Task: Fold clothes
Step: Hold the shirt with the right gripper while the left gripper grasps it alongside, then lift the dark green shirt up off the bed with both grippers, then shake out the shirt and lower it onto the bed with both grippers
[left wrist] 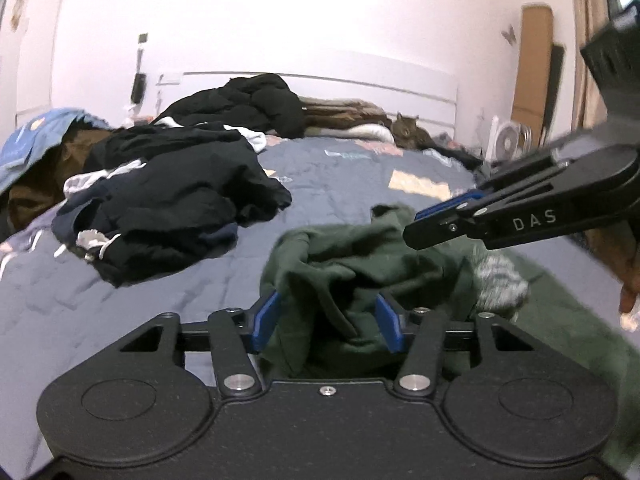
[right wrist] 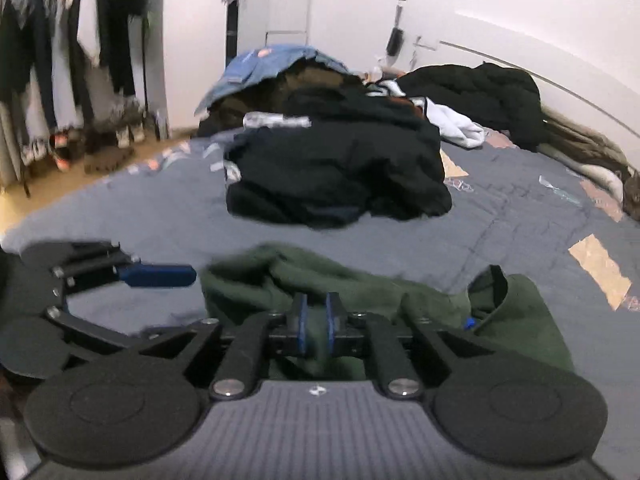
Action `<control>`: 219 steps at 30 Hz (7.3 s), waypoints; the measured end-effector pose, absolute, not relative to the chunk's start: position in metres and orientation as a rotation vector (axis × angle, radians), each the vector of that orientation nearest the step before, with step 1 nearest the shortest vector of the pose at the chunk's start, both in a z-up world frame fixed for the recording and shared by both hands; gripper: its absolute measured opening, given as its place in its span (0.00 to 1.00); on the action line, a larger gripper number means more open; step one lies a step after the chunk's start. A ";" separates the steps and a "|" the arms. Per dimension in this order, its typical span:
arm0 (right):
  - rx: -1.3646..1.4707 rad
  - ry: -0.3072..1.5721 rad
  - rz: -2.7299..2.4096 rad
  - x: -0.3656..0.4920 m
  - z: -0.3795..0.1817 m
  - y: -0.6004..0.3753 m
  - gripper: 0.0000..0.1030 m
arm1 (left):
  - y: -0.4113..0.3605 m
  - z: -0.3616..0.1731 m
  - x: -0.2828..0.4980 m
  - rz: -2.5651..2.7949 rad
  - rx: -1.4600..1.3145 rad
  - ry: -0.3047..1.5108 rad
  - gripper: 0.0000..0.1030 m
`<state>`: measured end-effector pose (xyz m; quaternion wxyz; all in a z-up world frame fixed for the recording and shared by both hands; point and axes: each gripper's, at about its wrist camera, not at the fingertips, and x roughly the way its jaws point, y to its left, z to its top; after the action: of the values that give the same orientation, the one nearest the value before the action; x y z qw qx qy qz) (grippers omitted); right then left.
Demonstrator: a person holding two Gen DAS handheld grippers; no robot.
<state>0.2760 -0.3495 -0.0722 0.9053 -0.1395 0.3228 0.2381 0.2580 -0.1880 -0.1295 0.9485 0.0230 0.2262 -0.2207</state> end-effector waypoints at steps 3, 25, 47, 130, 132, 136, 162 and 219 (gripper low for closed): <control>-0.351 0.665 0.515 0.271 -0.083 -0.346 0.30 | -0.193 -0.134 0.267 -0.458 0.086 0.462 0.32; -0.138 0.595 0.414 0.274 -0.096 -0.357 0.07 | -0.114 -0.126 0.306 -0.484 -0.407 0.648 0.05; 0.074 0.605 0.358 0.230 -0.073 -0.389 0.10 | -0.090 -0.090 0.299 -0.561 -0.191 0.695 0.09; 0.250 0.703 0.542 0.299 -0.075 -0.367 0.10 | -0.048 -0.063 0.275 -0.885 -0.333 0.473 0.04; 0.234 0.676 0.553 0.293 -0.066 -0.362 0.11 | -0.038 -0.062 0.278 -0.897 -0.417 0.443 0.04; 0.153 0.605 0.579 0.275 -0.046 -0.353 0.25 | -0.030 -0.063 0.286 -0.910 -0.530 0.420 0.04; -0.432 0.516 0.690 0.257 -0.052 -0.291 0.04 | -0.022 -0.077 0.306 -0.804 -0.534 0.508 0.05; 0.251 0.489 0.597 0.267 -0.017 -0.362 0.08 | -0.060 -0.038 0.273 -0.637 -0.201 0.471 0.02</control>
<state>0.2668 -0.3624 -0.0172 0.9188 0.1223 0.2378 0.2904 0.2725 -0.0600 -0.0377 0.9177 -0.0980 0.2288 -0.3096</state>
